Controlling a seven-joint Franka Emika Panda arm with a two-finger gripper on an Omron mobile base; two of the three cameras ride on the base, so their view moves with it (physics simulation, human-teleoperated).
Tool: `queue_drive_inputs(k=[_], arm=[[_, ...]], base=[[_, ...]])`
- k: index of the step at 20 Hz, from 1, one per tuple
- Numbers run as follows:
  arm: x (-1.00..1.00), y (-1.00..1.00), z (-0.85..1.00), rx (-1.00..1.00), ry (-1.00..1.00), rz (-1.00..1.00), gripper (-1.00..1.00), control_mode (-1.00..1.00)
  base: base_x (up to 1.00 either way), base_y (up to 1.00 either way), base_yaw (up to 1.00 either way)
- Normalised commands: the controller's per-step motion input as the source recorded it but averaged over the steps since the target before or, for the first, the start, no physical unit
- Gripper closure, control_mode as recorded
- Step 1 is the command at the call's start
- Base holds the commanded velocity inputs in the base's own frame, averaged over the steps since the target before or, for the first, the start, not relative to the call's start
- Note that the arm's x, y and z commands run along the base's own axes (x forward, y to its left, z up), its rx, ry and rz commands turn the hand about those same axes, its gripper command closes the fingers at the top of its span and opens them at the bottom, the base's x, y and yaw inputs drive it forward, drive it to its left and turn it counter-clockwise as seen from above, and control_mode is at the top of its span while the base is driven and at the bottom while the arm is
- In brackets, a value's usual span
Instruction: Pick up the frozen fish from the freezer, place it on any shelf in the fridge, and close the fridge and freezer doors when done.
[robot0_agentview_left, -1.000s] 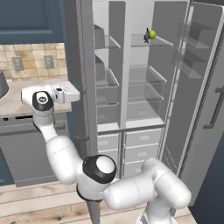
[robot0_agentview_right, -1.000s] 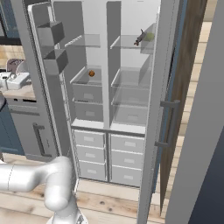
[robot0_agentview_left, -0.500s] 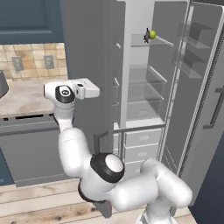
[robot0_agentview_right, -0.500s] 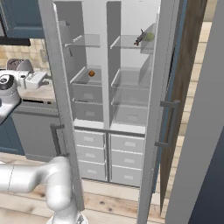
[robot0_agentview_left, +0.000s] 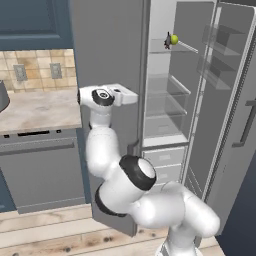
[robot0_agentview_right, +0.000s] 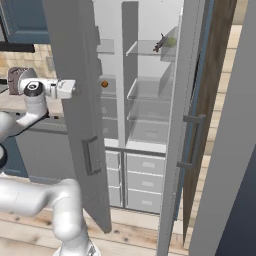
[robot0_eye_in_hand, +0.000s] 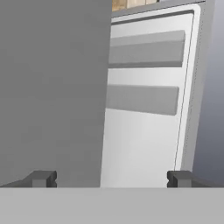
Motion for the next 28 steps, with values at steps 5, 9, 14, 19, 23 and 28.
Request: queue_drive_inputs(k=[5, 9, 14, 19, 23, 28], arm=[[0.43, -0.64, 0.02, 0.00, 0.00, 0.00, -1.00, -1.00], [0.36, -0.51, 0.00, 0.00, 0.00, 0.00, -1.00, -1.00], [0.20, -0.33, 0.00, 0.03, 0.02, 0.00, -1.00, -1.00], [0.10, -0.20, 0.00, 0.03, 0.03, 0.00, -1.00, -1.00], [0.44, -0.17, 0.00, 0.00, 0.02, 0.00, -1.00, -1.00], [0.55, -0.15, 0.00, 0.00, 0.00, 0.00, -1.00, -1.00]], base=[[0.00, 0.00, 0.00], [0.00, 0.00, 0.00], [0.00, 0.00, 0.00], [0.00, 0.00, 0.00], [0.00, 0.00, 0.00], [0.00, 0.00, 0.00]])
